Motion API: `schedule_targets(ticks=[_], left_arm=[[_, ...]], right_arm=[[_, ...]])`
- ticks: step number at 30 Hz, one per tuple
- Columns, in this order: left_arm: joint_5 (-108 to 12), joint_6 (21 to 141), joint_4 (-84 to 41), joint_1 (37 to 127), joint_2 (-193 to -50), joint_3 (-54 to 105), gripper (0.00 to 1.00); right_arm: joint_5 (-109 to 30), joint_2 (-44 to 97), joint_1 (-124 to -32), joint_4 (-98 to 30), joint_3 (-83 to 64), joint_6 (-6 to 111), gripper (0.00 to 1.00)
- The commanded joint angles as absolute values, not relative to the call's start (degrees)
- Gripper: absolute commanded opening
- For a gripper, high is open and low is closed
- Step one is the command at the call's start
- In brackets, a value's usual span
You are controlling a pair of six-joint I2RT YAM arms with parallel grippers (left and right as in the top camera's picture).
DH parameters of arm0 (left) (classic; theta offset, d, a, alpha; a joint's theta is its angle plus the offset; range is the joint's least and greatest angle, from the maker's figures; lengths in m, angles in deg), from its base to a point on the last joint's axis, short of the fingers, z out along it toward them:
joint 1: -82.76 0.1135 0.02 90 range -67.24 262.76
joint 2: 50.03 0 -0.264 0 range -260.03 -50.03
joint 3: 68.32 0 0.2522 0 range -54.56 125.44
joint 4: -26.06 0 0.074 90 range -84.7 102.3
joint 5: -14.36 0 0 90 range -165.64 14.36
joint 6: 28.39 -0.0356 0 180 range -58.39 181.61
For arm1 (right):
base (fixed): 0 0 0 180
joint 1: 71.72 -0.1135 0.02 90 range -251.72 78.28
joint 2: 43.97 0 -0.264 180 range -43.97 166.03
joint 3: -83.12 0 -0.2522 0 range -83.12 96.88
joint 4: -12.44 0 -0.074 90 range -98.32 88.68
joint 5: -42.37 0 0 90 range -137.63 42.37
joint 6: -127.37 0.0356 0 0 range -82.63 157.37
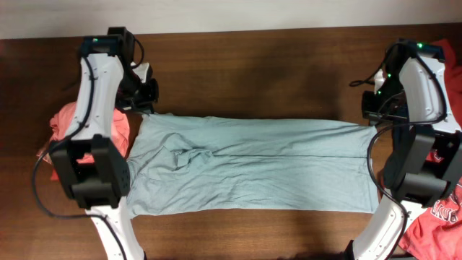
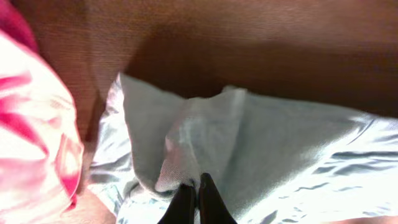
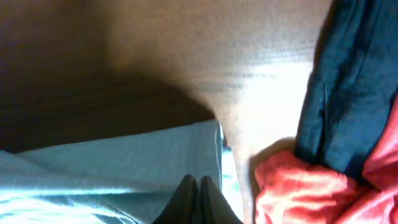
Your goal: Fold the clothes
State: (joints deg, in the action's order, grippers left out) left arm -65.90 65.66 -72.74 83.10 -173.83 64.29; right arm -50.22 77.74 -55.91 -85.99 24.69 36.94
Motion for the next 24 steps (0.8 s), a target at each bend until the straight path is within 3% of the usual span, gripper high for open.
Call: schedule_targets(ticks=[1,14,24], left_arm=[[-65.1,64.5,-74.0,83.4,-169.5,65.4,0.0],[-66.6,63.3,-84.0,83.4,-169.3,64.4,0.0],[-67.9,63.3,-84.4,83.3,-169.3,57.9,0.0]], right_arm=[[-51.6,77.8,-54.3,-87.6,25.7,37.0,0.08],[-52.3,77.8,-53.6,-90.2,23.2,37.2,0.11],[-52.9,77.8,-53.6,-90.3,21.4,37.4,0.12]])
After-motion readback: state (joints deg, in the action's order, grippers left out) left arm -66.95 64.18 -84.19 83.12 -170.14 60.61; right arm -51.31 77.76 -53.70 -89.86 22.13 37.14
